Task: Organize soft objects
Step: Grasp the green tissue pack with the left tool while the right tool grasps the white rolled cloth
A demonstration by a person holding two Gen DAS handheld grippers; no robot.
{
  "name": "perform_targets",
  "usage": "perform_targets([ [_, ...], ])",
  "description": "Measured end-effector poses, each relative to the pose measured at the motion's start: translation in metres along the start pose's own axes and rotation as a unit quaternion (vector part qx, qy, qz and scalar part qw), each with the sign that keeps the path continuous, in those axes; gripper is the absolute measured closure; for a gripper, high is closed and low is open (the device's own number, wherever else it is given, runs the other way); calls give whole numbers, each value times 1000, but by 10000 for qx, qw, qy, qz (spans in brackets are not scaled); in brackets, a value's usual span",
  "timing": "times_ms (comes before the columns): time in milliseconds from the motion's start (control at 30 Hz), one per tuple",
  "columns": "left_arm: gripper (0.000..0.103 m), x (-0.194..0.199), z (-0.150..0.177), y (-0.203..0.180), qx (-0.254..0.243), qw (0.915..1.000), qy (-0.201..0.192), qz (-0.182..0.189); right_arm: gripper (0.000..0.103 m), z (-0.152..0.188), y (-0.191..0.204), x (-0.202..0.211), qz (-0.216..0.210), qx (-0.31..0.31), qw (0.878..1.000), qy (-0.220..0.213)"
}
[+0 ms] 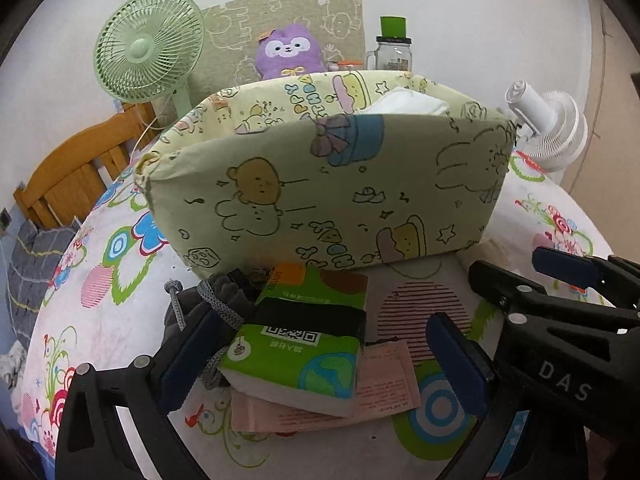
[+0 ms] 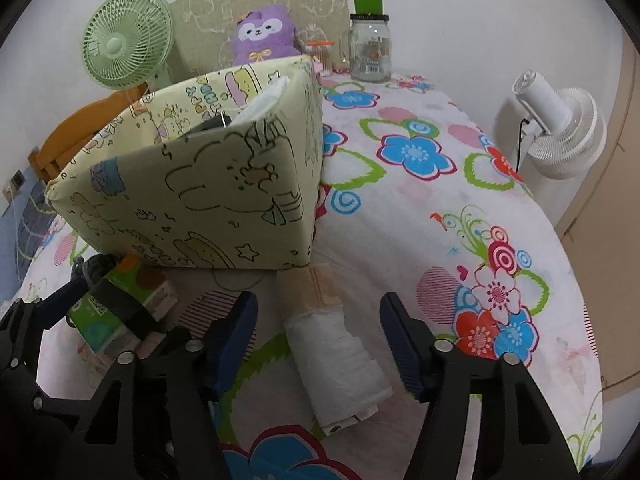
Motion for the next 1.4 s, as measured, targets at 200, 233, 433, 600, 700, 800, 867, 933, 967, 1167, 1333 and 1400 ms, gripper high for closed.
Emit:
perform_targets([
  [200, 0, -2, 2, -7, -137, 9999, 13, -80, 65, 2, 0, -7, 0, -19, 10000, 91],
  [233, 0, -1, 1, -6, -120, 9999, 10, -69, 67, 2, -1, -7, -9, -14, 10000, 92],
  [433, 0, -2, 0, -5, -71, 10000, 13, -21, 78, 4, 3, -5, -120, 31, 9999, 82],
  [600, 0, -1, 0, 0, -4, 10000, 19, 27, 79, 4, 9, -1, -161, 83, 9998, 52],
  [700, 1, 0, 1, 4, 34, 10000, 0, 81, 79, 4, 14, 2, -139, 121, 9998, 23],
  [800, 1, 2, 2, 8, 84, 9999, -16, 139, 79, 4, 19, 5, -118, 152, 9998, 0],
  [867, 3, 4, 3, 11, 119, 9998, -27, 172, 79, 4, 22, 7, -112, 172, 9998, -10],
  [933, 5, 5, 4, 13, 137, 9997, -44, 202, 79, 3, 26, 9, -105, 210, 9997, -31],
  [967, 7, 6, 5, 14, 143, 9997, -55, 214, 79, 3, 28, 10, -102, 232, 9997, -38],
  [1167, 26, 9, 5, 17, 192, 9997, -112, 123, 79, 3, 37, 13, -55, 321, 9994, -68],
  [1333, 31, 11, 7, 17, 187, 9997, -115, 82, 79, 3, 38, 17, -9, 330, 9994, -103],
  [1400, 31, 12, 8, 17, 184, 9997, -115, 80, 79, 4, 38, 18, 2, 330, 9994, -113],
])
Point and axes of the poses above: each gripper's, at about its wrist camera, not at the fingertips, and x roughly against the way its jaws point, y to its left, z to its underside, the point moved 3 cm from there along -x, roughly the way its jaws point, and after that the axes turned 13 degrees about y, right-handed, at the moved point
